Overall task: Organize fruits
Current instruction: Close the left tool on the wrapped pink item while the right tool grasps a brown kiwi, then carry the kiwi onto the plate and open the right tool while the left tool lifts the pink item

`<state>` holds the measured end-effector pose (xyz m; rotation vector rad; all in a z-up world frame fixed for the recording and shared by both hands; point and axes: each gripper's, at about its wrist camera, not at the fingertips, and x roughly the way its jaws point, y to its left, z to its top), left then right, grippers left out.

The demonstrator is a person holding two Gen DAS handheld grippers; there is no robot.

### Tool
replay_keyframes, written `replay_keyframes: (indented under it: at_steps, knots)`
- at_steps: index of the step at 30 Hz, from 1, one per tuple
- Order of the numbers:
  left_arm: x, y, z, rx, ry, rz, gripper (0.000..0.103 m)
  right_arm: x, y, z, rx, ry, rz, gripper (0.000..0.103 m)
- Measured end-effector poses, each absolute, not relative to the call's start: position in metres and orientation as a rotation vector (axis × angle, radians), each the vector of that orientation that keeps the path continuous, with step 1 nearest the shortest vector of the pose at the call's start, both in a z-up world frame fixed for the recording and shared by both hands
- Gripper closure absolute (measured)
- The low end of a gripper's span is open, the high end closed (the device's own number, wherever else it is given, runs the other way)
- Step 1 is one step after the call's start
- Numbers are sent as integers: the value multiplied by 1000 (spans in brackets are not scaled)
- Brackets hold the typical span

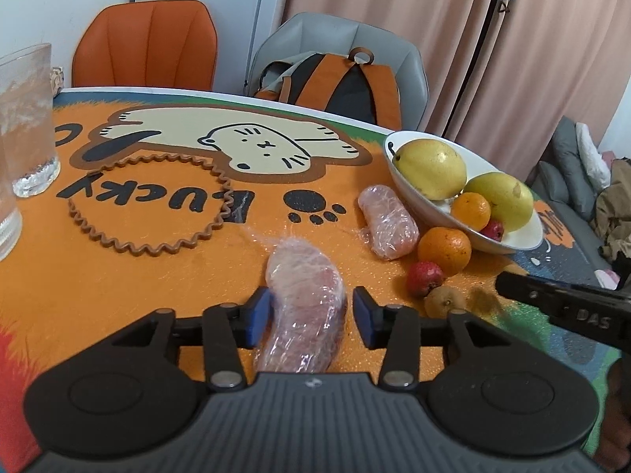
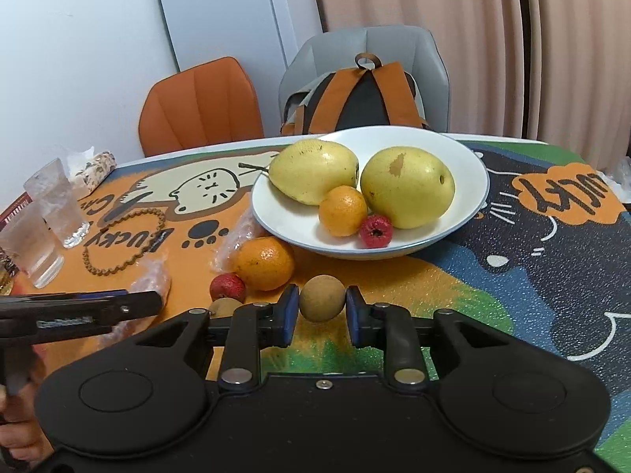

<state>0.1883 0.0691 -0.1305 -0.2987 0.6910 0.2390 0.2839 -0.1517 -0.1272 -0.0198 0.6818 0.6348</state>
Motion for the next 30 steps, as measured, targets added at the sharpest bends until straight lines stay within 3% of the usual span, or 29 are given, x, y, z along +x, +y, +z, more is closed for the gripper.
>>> replay_keyframes:
  at_steps: [30]
  knots:
    - [180,73,-108,-282,618,262,63,301,-159,-95,19,595,628,79]
